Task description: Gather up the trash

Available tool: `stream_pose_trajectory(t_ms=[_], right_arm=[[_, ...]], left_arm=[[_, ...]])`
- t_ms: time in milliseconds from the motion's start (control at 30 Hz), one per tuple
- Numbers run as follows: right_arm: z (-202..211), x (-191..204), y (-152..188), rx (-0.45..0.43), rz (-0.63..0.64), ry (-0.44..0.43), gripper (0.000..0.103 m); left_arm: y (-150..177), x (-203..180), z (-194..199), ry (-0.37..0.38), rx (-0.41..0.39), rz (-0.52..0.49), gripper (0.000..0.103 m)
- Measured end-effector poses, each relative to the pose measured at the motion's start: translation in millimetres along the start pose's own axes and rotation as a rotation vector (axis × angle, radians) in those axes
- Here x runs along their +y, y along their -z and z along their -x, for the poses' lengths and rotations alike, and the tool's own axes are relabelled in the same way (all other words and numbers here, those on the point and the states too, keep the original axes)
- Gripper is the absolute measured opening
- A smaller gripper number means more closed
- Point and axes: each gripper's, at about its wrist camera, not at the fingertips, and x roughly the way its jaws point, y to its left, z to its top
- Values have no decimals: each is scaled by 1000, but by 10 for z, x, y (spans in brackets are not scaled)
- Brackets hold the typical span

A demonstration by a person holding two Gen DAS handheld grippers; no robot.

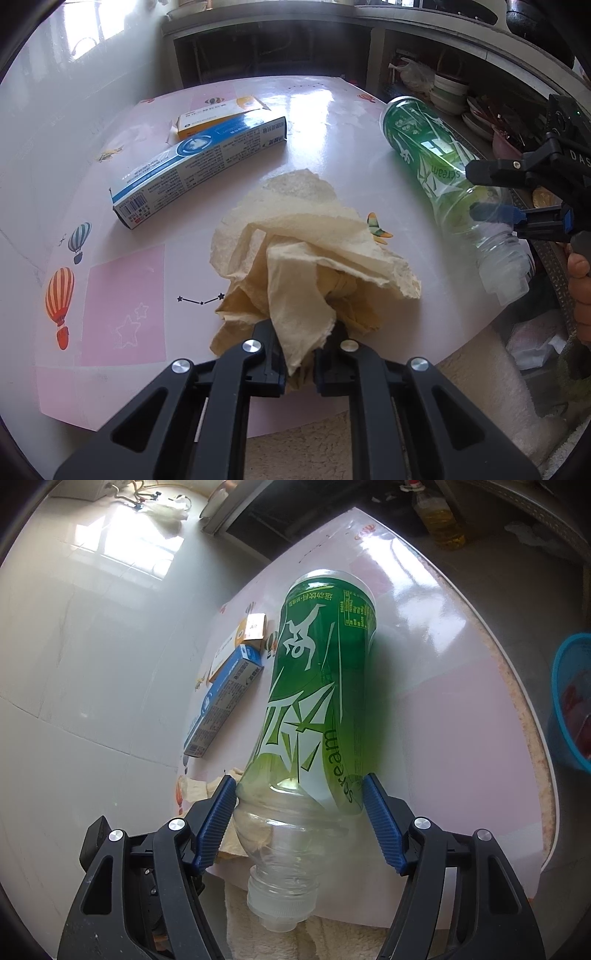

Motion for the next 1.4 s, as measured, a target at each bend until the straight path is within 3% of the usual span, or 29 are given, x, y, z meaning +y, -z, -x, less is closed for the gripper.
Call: stream_pose_trajectory(t_ms=[1067, 1400], right_arm=[[225, 18, 89, -37, 6, -25, 66], [415, -50, 174, -76, -12, -27, 66]], left_arm=[[50, -118, 324, -52, -70, -9, 10], [3, -115, 480, -3, -109, 14, 10]])
